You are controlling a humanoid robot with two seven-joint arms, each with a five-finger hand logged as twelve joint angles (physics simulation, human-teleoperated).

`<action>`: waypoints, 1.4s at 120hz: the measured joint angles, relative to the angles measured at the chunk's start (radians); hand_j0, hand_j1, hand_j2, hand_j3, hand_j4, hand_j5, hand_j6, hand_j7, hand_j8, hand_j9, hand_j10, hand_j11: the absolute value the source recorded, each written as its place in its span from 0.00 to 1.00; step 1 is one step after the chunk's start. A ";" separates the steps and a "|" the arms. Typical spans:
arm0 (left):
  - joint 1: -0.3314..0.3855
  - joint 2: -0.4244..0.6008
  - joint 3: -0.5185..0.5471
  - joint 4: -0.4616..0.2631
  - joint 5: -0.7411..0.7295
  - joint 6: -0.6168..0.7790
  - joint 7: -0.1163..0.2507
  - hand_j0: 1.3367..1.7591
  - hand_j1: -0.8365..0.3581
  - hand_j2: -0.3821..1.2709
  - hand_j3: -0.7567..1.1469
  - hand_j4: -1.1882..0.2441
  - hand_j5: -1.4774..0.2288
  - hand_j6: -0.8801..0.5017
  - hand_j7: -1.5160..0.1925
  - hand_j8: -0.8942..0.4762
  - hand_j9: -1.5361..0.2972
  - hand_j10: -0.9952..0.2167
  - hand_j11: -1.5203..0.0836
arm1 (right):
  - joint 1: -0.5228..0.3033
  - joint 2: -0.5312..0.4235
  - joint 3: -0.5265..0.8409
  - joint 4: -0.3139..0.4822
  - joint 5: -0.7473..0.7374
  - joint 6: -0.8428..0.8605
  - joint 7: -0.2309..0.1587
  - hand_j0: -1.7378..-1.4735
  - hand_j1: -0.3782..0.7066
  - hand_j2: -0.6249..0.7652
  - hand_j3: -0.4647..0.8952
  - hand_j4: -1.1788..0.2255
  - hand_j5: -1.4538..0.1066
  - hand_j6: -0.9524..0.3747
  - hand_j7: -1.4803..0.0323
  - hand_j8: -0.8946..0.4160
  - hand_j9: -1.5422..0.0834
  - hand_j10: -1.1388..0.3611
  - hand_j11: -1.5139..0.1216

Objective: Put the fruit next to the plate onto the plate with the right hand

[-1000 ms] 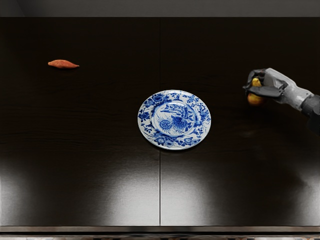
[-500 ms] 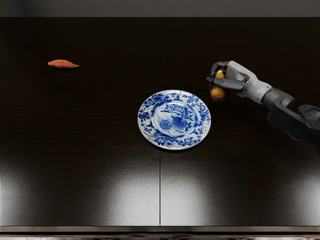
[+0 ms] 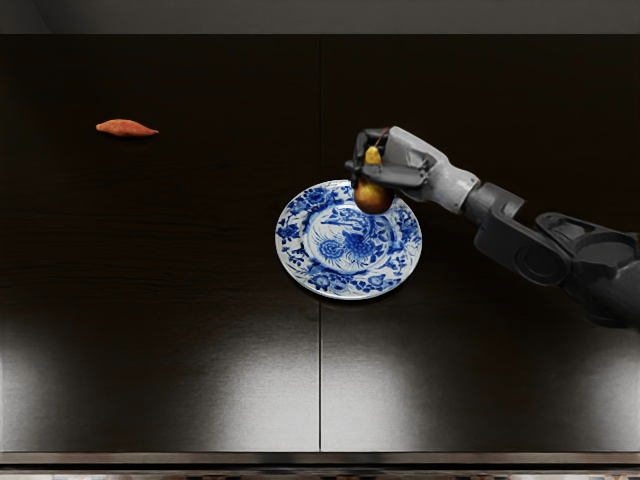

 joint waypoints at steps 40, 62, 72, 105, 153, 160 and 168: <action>0.000 0.000 0.000 0.000 0.000 0.000 0.000 0.76 0.99 0.23 0.40 0.83 0.87 0.64 0.89 0.65 0.84 0.82 0.95 | -0.002 0.061 -0.077 0.002 -0.011 0.001 0.000 0.43 0.85 0.35 0.34 0.22 0.20 0.06 0.23 0.03 0.25 0.20 0.21; 0.000 0.000 0.000 0.000 0.000 0.000 0.000 0.76 0.99 0.23 0.40 0.83 0.87 0.64 0.89 0.65 0.84 0.82 0.95 | -0.006 0.069 -0.100 -0.003 -0.015 0.004 0.003 0.40 0.85 0.32 0.34 0.24 0.17 0.06 0.23 0.04 0.22 0.22 0.19; 0.000 0.000 0.000 0.000 0.000 0.000 0.000 0.76 0.99 0.23 0.40 0.83 0.87 0.64 0.89 0.65 0.84 0.82 0.95 | -0.007 0.070 -0.102 -0.004 -0.015 0.004 0.003 0.38 0.85 0.31 0.34 0.24 0.17 0.06 0.23 0.04 0.21 0.22 0.18; 0.000 0.000 0.000 0.000 0.000 0.000 0.000 0.76 0.99 0.23 0.40 0.83 0.87 0.64 0.89 0.65 0.84 0.82 0.95 | -0.002 0.071 -0.094 -0.005 0.001 0.004 0.002 0.33 0.80 0.35 0.34 0.31 0.29 0.15 0.33 0.12 0.33 0.28 0.30; 0.000 0.000 0.000 0.000 0.000 0.000 0.000 0.76 0.99 0.23 0.40 0.83 0.87 0.64 0.89 0.65 0.84 0.82 0.95 | -0.005 0.074 -0.088 -0.011 0.026 0.004 0.002 0.31 0.50 0.39 0.34 0.53 0.56 0.39 0.60 0.35 0.59 0.47 0.57; 0.000 0.000 0.000 0.000 0.000 0.000 0.000 0.76 0.99 0.23 0.40 0.83 0.87 0.64 0.89 0.65 0.84 0.82 0.95 | -0.005 0.073 -0.088 -0.013 0.037 0.004 0.002 0.30 0.45 0.40 0.34 0.56 0.60 0.42 0.64 0.38 0.63 0.50 0.61; 0.000 0.000 0.000 0.000 0.000 0.000 0.000 0.76 0.99 0.23 0.40 0.83 0.87 0.64 0.89 0.65 0.84 0.82 0.95 | -0.003 0.071 -0.088 -0.014 0.047 0.004 0.002 0.30 0.40 0.40 0.34 0.60 0.65 0.46 0.68 0.42 0.67 0.53 0.65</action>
